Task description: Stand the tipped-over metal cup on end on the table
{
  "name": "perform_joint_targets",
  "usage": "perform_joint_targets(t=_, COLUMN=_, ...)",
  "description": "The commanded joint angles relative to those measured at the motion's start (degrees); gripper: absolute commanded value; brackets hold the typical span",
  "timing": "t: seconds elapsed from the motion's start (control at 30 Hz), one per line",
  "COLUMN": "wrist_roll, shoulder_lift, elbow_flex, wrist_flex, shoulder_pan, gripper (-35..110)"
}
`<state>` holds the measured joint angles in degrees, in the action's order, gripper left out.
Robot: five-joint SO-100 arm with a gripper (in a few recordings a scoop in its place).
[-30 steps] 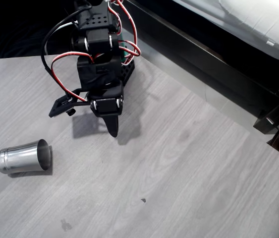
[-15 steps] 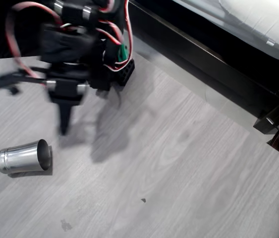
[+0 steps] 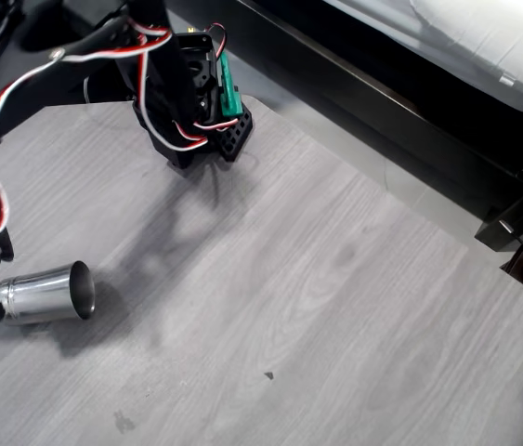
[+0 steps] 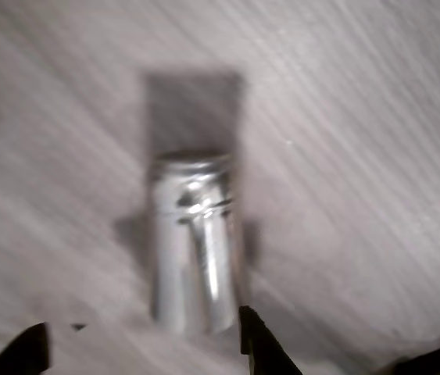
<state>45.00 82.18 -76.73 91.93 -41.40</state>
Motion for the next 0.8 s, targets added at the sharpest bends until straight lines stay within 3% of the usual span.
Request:
perform_joint_targets(t=0.0, wrist_roll=2.2, shoulder_lift=-1.0, elbow_flex=0.8, wrist_flex=-0.6, shoulder_pan=-1.4, gripper=36)
perform_joint_targets(t=0.77, wrist_roll=1.1, shoulder_lift=-18.1, elbow_flex=-1.4, wrist_flex=-13.5, shoulder_pan=-3.3, gripper=36)
